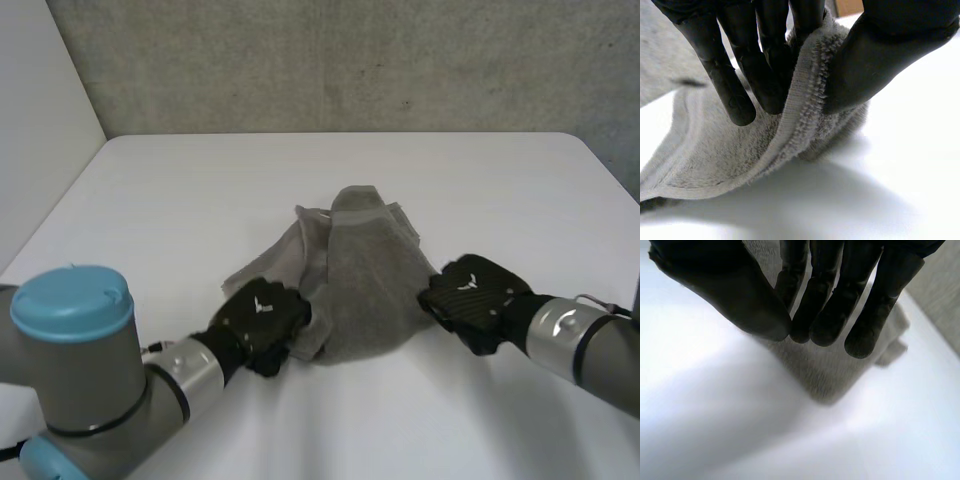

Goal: Fold the towel.

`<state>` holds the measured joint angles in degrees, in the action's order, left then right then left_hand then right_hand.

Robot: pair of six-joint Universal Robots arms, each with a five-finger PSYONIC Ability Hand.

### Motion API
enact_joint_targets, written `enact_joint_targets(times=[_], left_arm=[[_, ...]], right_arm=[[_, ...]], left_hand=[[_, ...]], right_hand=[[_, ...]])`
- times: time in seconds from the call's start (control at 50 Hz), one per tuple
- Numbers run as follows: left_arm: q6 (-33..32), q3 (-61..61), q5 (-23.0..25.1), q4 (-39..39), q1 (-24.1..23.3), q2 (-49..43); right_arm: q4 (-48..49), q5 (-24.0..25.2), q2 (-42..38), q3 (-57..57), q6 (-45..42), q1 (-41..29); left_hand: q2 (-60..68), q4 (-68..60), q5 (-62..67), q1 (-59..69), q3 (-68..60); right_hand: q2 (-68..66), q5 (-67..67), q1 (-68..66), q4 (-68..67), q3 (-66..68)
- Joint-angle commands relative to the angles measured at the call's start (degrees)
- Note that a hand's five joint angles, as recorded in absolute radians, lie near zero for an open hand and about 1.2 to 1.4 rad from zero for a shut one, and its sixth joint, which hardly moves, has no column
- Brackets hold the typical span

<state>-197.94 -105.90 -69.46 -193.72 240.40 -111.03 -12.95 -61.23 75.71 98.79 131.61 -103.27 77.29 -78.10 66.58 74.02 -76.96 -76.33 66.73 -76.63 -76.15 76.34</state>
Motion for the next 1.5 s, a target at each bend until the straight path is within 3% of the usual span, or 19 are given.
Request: enact_joint_targets(times=[0.02, 0.04, 0.06, 0.08, 0.1, 0.14, 0.18, 0.32, 0.36, 0.48, 0.68, 0.84, 1.0, 1.5], left_arm=[[-1.2, -1.8, -0.4, 1.4, -0.2, 1.2], [-1.2, -2.3, -0.4, 1.5, -0.1, 2.3], [-1.2, -2.3, -0.4, 1.5, -0.1, 2.3], [-1.2, -2.9, -0.4, 1.5, -0.1, 3.3], [-1.2, -3.6, -0.4, 1.5, -0.1, 4.1], [-1.2, -4.1, -0.4, 1.5, 0.0, 4.5], [-1.3, -4.6, -0.4, 1.5, -0.1, 4.7], [-1.5, -8.4, -0.2, 1.6, -0.4, 5.5], [-1.7, -9.8, -0.2, 1.6, -0.8, 5.5], [-1.7, -10.6, -0.6, 1.6, -1.3, 5.6], [-1.8, -11.6, -0.9, 1.5, 0.0, 5.4], [-1.7, -11.3, -0.9, 1.4, 2.1, 6.0], [-1.3, -11.5, -0.8, 1.1, 3.9, 8.6], [-1.1, -11.2, -0.9, -3.1, 5.1, 7.8]], right_arm=[[-4.3, -1.1, 3.6, -0.7, 2.9, 1.0], [-5.2, -1.1, 4.8, -0.5, 3.5, 1.0], [-5.2, -1.1, 4.8, -0.5, 3.5, 1.0], [-5.9, -0.7, 6.5, -0.3, 4.3, 1.0], [-5.9, -0.7, 6.6, -0.3, 4.4, 1.0], [-5.2, -0.6, 8.6, -0.5, 7.2, 0.1], [-4.4, -0.8, 8.7, -1.2, 9.3, -0.1], [3.7, -1.2, 7.0, -5.1, 18.1, -6.1], [9.1, -2.5, 3.0, -8.7, 19.8, -10.6], [10.7, -5.7, -6.4, -18.5, 19.5, -17.8], [6.4, -7.5, -30.1, -40.5, 8.2, -24.7], [2.6, -10.2, -40.1, -49.6, 2.5, -26.0], [2.5, -12.4, -40.4, -51.7, 2.7, -26.0], [-3.8, -11.6, -38.7, -48.9, 2.2, -24.7]], left_hand=[[2.7, -1.9, 3.4, 6.0, -3.0], [2.7, -1.9, 3.4, 6.0, -3.0], [2.7, -1.9, 3.4, 6.0, -3.0], [2.7, -1.9, 3.4, 6.0, -3.0], [2.7, -1.9, 3.4, 6.0, -3.0], [-1.3, 2.1, -0.6, 2.0, 0.9], [-5.8, 6.6, -5.1, -2.5, 5.5], [-17.3, 18.1, -16.6, -14.0, 17.0], [-22.0, 22.8, -21.3, -18.7, 21.6], [-31.2, 32.1, -30.5, -28.0, 30.9], [-43.5, 44.3, -42.8, -40.3, 43.2], [-43.2, 44.0, -42.5, -39.9, 42.9], [-41.7, 42.5, -41.0, -38.4, 41.4], [-40.3, 41.1, -39.6, -37.1, 40.0]], right_hand=[[8.3, -8.7, 8.6, 8.1, -8.3], [19.4, -19.8, 19.7, 19.2, -19.4], [19.5, -19.9, 19.8, 19.3, -19.5], [34.5, -34.9, 34.8, 34.3, -34.5], [34.6, -35.0, 34.9, 34.4, -34.6], [62.3, -62.7, 62.6, 62.1, -62.3], [66.3, -66.7, 66.6, 66.1, -66.3], [66.3, -66.7, 66.6, 66.1, -66.3], [66.3, -66.7, 66.6, 66.1, -66.3], [66.3, -66.7, 66.6, 66.1, -66.3], [66.3, -66.7, 66.6, 66.1, -66.3], [62.6, -63.0, 62.9, 62.4, -62.6], [56.2, -56.6, 56.5, 56.0, -56.2], [50.9, -51.3, 51.2, 50.8, -50.9]])
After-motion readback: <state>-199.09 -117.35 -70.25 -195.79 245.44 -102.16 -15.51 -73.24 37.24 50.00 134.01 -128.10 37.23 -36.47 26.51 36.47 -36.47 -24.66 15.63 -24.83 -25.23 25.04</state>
